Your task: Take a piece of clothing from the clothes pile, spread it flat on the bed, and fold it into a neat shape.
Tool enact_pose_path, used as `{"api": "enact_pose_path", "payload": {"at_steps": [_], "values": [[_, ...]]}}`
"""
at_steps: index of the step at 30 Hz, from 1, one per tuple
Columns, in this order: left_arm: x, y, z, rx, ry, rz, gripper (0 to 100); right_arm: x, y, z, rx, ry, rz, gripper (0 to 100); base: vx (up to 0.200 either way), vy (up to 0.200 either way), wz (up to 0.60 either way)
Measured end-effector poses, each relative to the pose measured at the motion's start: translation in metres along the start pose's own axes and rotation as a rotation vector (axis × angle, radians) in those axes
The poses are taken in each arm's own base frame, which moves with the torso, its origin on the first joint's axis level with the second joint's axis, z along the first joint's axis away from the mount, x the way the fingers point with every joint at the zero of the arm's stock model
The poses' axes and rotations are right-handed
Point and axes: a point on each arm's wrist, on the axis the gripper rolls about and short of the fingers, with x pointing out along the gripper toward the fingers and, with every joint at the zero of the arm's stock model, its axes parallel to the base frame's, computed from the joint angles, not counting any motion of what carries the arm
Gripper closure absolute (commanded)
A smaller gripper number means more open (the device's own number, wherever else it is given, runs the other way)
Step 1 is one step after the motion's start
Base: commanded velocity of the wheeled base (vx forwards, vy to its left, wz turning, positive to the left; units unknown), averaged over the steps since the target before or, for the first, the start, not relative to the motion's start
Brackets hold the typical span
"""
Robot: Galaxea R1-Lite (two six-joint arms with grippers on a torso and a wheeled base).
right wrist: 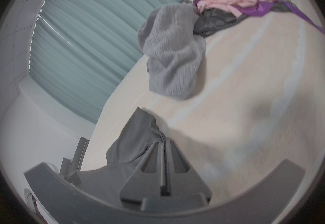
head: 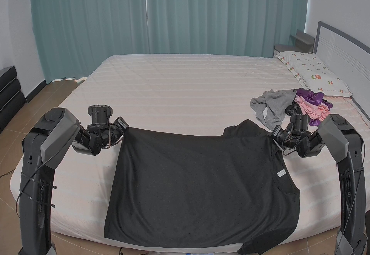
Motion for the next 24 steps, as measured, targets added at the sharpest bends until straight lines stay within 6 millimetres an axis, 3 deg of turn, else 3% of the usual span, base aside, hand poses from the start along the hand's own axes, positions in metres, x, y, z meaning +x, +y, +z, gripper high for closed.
{"api": "enact_pose_path", "payload": {"at_steps": [16, 24], "values": [[0.005, 0.004, 0.018, -0.001, -0.052, -0.016, 100, -0.005, 0.035, 0.046, -0.048, -0.200, 0.074, 100, 0.000, 0.000, 0.00], [0.016, 0.012, 0.013, -0.003, -0.044, -0.010, 100, 0.001, 0.039, 0.046, -0.057, -0.217, 0.085, 100, 0.000, 0.000, 0.00]]}}
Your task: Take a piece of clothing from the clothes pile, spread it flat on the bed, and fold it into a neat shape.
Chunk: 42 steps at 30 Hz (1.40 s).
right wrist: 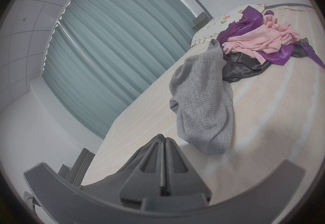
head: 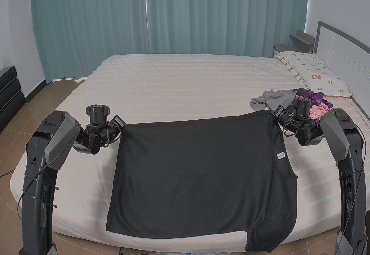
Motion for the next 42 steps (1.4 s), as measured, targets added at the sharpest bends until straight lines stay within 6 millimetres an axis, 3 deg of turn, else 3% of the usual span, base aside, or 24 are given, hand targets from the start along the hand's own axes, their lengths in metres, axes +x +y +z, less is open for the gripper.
{"api": "enact_pose_path", "payload": {"at_steps": [5, 6, 17, 24, 32, 42], "values": [[0.007, 0.005, -0.004, -0.001, 0.004, 0.001, 100, 0.007, -0.011, -0.013, 0.000, 0.008, -0.032, 100, 0.000, 0.000, 0.00], [0.007, 0.006, -0.005, -0.001, 0.006, 0.003, 0, 0.008, -0.012, -0.016, 0.000, 0.012, -0.036, 0, 0.000, 0.000, 0.00], [0.010, 0.011, -0.015, -0.001, 0.039, 0.028, 0, 0.012, -0.021, -0.041, 0.011, 0.066, -0.060, 0, 0.000, 0.000, 0.00], [0.002, 0.014, -0.016, -0.007, 0.057, 0.054, 0, -0.009, -0.021, -0.034, 0.036, 0.101, -0.094, 0, 0.000, 0.000, 0.00], [-0.039, 0.018, -0.016, -0.023, 0.101, 0.093, 0, -0.068, -0.011, -0.033, 0.083, 0.207, -0.164, 0, 0.000, 0.000, 0.00], [-0.126, 0.022, -0.035, -0.047, 0.227, 0.126, 0, -0.169, 0.013, -0.050, 0.108, 0.322, -0.213, 0, -0.040, 0.000, 0.00]]}}
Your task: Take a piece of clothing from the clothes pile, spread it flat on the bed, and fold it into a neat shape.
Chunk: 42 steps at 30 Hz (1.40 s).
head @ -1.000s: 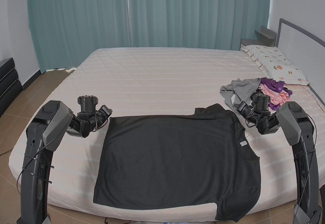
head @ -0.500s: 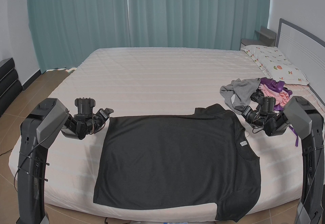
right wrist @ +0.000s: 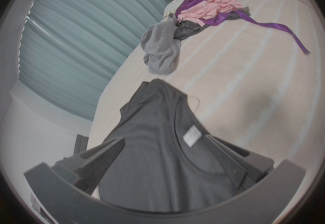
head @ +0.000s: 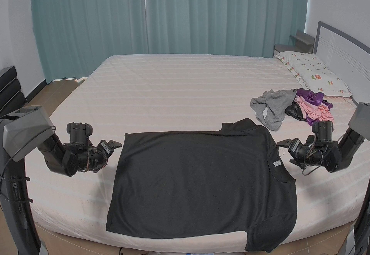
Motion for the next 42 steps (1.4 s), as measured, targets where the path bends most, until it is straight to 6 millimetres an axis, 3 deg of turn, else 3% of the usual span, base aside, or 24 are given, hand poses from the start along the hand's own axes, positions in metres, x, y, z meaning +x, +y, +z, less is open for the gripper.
{"api": "enact_pose_path", "payload": {"at_steps": [7, 15, 20, 32, 42], "values": [[-0.056, 0.017, -0.035, -0.015, 0.093, -0.001, 0, -0.053, -0.007, -0.044, -0.011, 0.046, 0.007, 0, -0.200, 0.000, 0.00], [-0.092, 0.023, -0.061, -0.002, 0.126, -0.041, 0, -0.086, -0.009, -0.074, 0.006, 0.077, 0.068, 0, -0.100, 0.000, 0.00], [-0.097, 0.024, -0.065, -0.020, 0.134, -0.039, 0, -0.092, -0.010, -0.081, 0.019, 0.114, 0.098, 0, 0.000, 0.000, 0.00], [-0.103, 0.020, -0.070, -0.045, 0.146, -0.048, 0, -0.095, -0.016, -0.087, 0.018, 0.104, 0.114, 0, 0.000, -0.200, 0.00], [-0.111, 0.024, -0.072, -0.042, 0.149, -0.041, 0, -0.095, -0.019, -0.092, 0.020, 0.122, 0.100, 0, 0.000, 0.000, 0.00]]}}
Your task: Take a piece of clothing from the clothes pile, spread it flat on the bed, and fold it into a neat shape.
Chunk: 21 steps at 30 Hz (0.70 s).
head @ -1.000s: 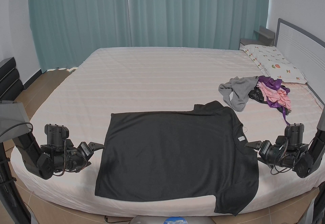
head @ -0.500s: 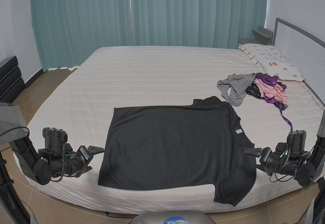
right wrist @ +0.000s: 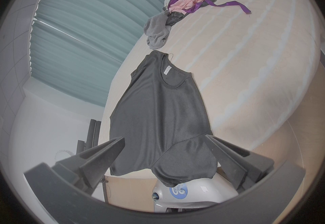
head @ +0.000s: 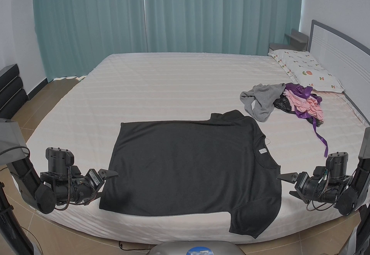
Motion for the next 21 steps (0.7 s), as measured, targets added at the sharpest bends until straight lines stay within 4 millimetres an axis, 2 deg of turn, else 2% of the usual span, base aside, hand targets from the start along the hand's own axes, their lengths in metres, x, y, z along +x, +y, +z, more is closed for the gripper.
{"api": "enact_pose_path", "payload": {"at_steps": [11, 21], "values": [[-0.004, 0.028, -0.001, 0.160, 0.053, 0.053, 0, 0.002, -0.002, -0.003, 0.003, 0.019, -0.008, 0, 0.000, 0.000, 0.00], [0.007, 0.044, -0.005, 0.222, 0.099, 0.116, 0, 0.004, -0.004, -0.004, 0.003, 0.027, -0.016, 0, 0.000, 0.000, 0.00]]}}
